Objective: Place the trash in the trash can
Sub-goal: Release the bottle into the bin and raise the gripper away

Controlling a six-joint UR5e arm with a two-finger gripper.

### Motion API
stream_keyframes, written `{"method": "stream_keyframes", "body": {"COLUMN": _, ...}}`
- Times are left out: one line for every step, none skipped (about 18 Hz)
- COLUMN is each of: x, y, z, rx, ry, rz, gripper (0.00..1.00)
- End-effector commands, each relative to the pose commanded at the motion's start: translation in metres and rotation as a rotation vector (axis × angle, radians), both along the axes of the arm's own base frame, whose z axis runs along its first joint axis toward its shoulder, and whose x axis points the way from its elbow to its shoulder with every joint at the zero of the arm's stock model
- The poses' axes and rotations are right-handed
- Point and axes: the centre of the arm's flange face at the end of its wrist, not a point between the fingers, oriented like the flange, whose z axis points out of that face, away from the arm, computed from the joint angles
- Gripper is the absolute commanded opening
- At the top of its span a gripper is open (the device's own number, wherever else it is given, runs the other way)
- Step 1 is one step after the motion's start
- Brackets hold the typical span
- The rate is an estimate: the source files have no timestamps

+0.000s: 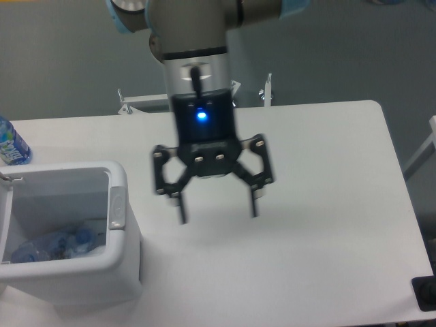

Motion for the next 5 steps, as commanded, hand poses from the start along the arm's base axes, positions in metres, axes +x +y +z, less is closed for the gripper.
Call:
{"method": "stream_keyframes", "body": {"x": -0.007, "y": -0.011, "z": -0.006, "rx": -0.059, "ry": 0.015, "rz": -0.016, "gripper": 1.0}}
{"method": "stream_keyframes", "body": {"x": -0.01, "y": -0.018, "z": -0.008, "rx": -0.102, "ry": 0.035, "rz": -0.038, "gripper": 1.0}}
{"method": "stream_keyframes", "body": {"x": -0.01, "y": -0.021, "z": -0.011, "rx": -0.13, "ry": 0.048, "rz": -0.058, "gripper": 1.0}}
{"method": "stream_keyframes", "body": {"x": -0.013, "y": -0.024, "z": -0.013, "rx": -0.14, "ry": 0.052, "rz": -0.06, "gripper": 1.0}}
{"method": "stream_keyframes", "body": {"x": -0.021, "y": -0.029, "z": -0.014, "rx": -0.141, "ry": 0.05, "rz": -0.047, "gripper": 1.0}}
